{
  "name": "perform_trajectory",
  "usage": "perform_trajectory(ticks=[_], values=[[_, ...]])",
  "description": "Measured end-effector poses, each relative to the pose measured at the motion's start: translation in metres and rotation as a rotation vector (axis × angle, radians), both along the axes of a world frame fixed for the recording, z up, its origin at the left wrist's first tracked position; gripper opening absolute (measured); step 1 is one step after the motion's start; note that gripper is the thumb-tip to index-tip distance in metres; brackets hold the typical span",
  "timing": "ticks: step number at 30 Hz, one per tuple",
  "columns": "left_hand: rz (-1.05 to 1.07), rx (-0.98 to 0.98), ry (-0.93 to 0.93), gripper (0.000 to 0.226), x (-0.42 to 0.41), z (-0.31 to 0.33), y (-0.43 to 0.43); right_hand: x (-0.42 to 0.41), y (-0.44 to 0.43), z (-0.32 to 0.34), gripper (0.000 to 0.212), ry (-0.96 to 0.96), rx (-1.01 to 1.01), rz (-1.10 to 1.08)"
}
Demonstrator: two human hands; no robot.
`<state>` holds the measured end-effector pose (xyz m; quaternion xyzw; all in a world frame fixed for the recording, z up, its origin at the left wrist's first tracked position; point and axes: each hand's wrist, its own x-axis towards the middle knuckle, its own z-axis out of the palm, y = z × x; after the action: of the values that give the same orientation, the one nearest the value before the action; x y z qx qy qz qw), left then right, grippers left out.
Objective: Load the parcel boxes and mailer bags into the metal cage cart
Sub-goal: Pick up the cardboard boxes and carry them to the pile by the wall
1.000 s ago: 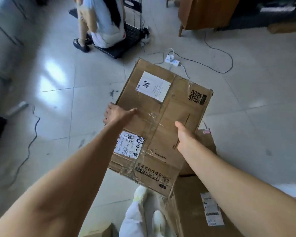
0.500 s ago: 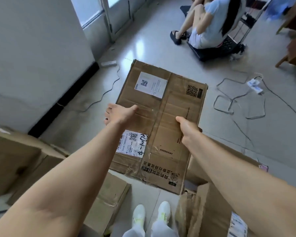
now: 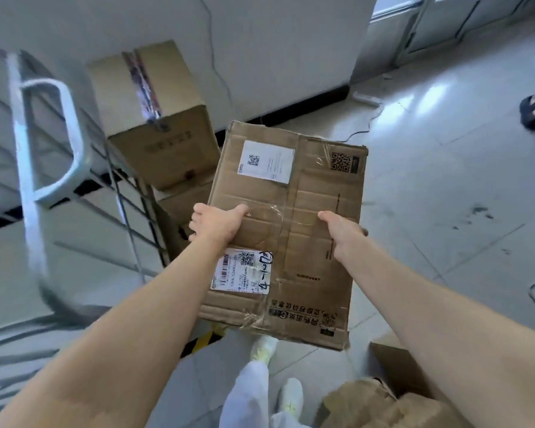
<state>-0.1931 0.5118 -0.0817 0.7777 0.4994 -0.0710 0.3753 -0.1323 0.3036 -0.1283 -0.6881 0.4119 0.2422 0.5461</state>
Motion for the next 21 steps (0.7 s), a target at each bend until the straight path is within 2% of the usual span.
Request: perform_trajectory(ticks=[4,9,12,15,17,21], values=[[0.134,-0.081,0.039,0.103,-0.046,-0.030,0.031,-0.011,0.046,-0.018,0.103,-0.002,-0.075,0.225],[0.288,-0.157,0.066,0.104,-0.082,-0.075,0.058,-0.008,0.086,-0.077,0.108,0.067,-0.088,0.373],[0.348,-0.163,0.099,0.101,-0.090,-0.100,0.072,0.000,0.105,-0.119,0.106,0.081,-0.091,0.407],[0.383,-0.200,0.120,0.100,-0.093,-0.127,0.086,-0.008,0.132,-0.110,0.113,0.087,-0.096,0.415],[0.394,-0.218,0.115,0.097,-0.090,-0.143,0.096,-0.006,0.143,-0.115,0.110,0.098,-0.108,0.438],[0.411,-0.270,0.096,0.095,-0.081,-0.175,0.117,0.013,0.162,-0.147,0.111,0.111,-0.122,0.496]])
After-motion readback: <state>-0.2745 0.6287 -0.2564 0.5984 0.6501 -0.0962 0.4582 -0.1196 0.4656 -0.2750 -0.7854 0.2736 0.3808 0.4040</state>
